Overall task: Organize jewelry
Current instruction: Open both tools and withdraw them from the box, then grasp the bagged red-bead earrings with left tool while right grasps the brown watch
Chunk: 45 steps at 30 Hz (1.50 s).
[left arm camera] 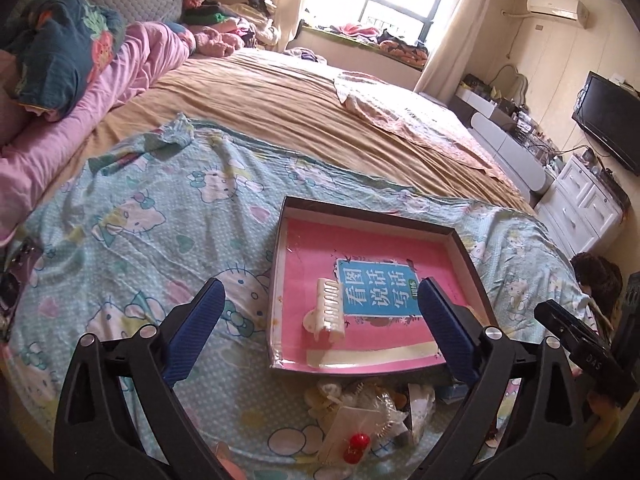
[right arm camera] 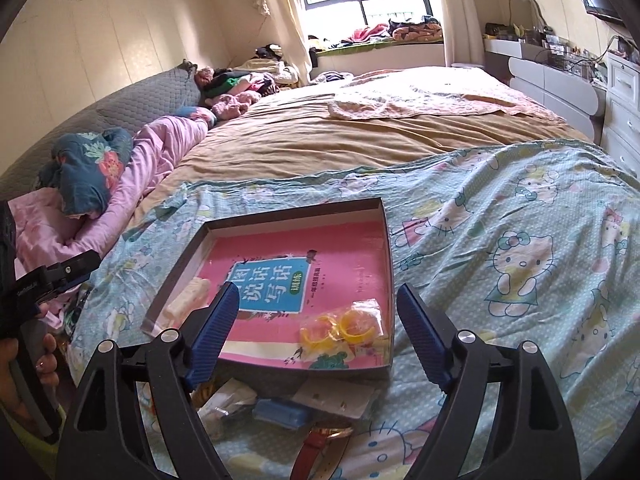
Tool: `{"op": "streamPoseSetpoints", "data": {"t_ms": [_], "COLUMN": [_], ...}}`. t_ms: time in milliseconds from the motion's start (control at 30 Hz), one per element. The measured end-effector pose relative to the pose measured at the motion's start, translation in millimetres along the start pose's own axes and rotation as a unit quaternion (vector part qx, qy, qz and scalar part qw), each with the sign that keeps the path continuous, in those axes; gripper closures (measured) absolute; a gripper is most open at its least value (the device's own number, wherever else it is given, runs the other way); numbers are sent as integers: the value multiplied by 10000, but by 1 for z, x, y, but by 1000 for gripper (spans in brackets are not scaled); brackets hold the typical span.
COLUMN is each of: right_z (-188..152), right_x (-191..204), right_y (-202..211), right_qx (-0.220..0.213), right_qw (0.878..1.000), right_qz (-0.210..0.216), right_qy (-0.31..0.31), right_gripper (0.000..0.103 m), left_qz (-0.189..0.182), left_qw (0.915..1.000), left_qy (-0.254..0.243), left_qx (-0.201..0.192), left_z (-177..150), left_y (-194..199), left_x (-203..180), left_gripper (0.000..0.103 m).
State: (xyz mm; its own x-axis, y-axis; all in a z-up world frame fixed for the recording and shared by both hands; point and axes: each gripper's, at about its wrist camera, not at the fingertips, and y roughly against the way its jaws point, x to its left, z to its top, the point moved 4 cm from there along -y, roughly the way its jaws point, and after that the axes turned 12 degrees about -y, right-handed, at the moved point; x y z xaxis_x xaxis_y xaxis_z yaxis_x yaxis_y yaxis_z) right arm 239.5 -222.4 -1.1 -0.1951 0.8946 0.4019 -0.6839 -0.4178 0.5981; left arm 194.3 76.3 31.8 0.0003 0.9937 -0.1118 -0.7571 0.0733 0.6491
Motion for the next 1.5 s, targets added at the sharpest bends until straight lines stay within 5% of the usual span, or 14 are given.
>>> {"op": "streamPoseSetpoints", "data": {"t_ms": [833,1500], "right_z": [-41,-80], "right_x": [17,6], "right_y": [33,38], "right_qx": [226,607], "right_qw": [9989,9974], "right_qz": [156,95], "right_qy": [382,388], "right_gripper": [23,23], "left_qz": [128,163], "left_qw": [9997,9974], "left_qy": [-181,-633], "left_qx": [-75,313], "left_z": [-31,-71], "left_y": [37,30], "left_x": [-12,-38], "left_gripper": [12,12]}}
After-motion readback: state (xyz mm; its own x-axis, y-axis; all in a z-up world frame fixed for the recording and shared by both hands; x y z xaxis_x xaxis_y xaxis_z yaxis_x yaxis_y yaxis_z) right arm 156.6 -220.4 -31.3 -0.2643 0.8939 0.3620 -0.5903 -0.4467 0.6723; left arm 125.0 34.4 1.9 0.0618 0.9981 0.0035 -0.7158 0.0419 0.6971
